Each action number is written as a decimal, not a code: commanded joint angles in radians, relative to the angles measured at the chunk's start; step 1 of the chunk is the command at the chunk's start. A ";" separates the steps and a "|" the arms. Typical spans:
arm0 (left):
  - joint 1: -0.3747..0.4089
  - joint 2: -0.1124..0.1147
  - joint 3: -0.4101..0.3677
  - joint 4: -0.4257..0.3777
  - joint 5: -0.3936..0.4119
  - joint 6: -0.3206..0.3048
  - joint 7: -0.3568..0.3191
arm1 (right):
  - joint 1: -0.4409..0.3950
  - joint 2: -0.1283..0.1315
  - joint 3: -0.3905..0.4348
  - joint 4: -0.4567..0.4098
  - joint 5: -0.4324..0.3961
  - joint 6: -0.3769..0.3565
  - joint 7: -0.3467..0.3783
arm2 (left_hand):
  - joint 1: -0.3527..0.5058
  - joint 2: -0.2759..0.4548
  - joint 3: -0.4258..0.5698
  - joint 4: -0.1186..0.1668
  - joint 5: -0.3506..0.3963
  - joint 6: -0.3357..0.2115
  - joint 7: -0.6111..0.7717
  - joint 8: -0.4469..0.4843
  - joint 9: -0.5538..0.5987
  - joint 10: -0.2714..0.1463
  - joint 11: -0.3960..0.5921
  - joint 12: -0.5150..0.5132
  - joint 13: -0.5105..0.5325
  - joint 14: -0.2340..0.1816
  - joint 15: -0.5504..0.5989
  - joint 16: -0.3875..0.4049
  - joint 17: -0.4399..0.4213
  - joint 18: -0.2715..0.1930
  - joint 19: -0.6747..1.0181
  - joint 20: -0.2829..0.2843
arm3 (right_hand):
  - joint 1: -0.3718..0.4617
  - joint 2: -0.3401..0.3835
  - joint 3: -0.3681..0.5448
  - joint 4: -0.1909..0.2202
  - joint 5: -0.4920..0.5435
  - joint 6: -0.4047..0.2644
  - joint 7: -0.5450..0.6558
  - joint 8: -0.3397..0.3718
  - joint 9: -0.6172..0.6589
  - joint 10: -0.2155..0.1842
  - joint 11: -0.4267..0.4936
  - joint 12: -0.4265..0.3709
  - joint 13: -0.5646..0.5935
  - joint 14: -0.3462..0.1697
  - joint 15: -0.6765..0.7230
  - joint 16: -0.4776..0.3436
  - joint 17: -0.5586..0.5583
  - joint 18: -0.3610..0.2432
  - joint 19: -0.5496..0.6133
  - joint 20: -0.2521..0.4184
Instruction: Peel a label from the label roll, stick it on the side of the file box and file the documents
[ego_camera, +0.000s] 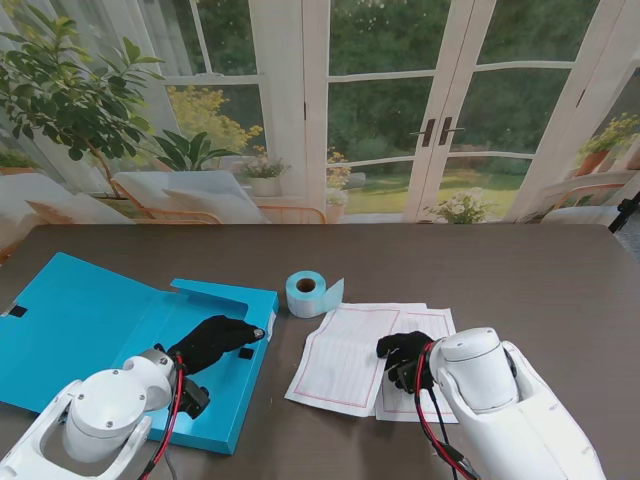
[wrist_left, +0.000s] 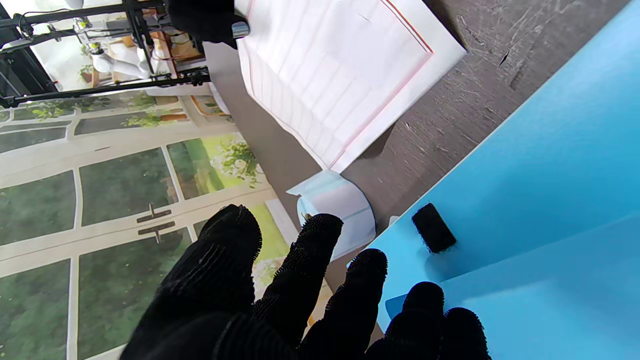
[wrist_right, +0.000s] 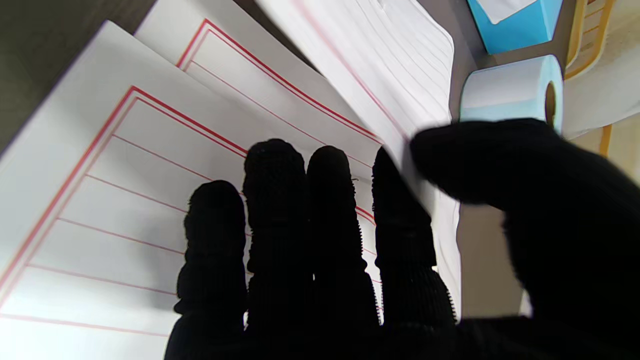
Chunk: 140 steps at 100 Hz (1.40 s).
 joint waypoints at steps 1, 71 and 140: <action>0.006 -0.002 0.000 -0.007 0.000 0.006 -0.016 | -0.017 -0.004 0.007 -0.011 0.011 -0.035 0.009 | 0.024 0.039 -0.040 0.001 -0.004 0.006 -0.009 -0.003 -0.017 -0.001 0.001 -0.007 -0.004 0.005 0.005 -0.006 -0.017 -0.048 -0.015 0.006 | 0.008 0.092 0.115 0.426 0.077 -0.095 -0.049 -0.017 0.052 -0.034 -0.021 -0.025 0.055 0.009 0.008 -0.021 0.083 0.012 0.045 -0.013; -0.046 -0.001 0.040 0.023 -0.002 -0.003 -0.027 | -0.108 0.021 0.105 -0.155 0.036 -0.158 0.027 | 0.028 0.041 -0.046 0.002 -0.002 0.006 -0.009 -0.003 -0.015 0.001 0.002 -0.006 -0.004 0.008 0.005 -0.005 -0.018 -0.046 -0.012 0.007 | 0.013 0.163 0.198 0.462 0.135 0.065 -0.113 -0.002 0.098 0.017 -0.017 -0.027 0.130 0.048 0.021 -0.036 0.122 0.041 0.072 -0.018; -0.221 -0.033 0.193 0.158 -0.143 0.014 0.004 | -0.170 0.017 0.213 -0.326 0.153 -0.145 0.016 | -0.081 0.017 0.015 -0.005 -0.063 -0.002 -0.032 -0.028 0.028 0.049 0.017 0.034 0.083 0.076 0.031 0.058 0.035 0.006 0.044 0.133 | 0.028 0.150 0.206 0.480 0.140 0.096 -0.112 0.003 0.097 0.034 -0.006 -0.018 0.145 0.056 0.037 -0.041 0.130 0.046 0.084 -0.021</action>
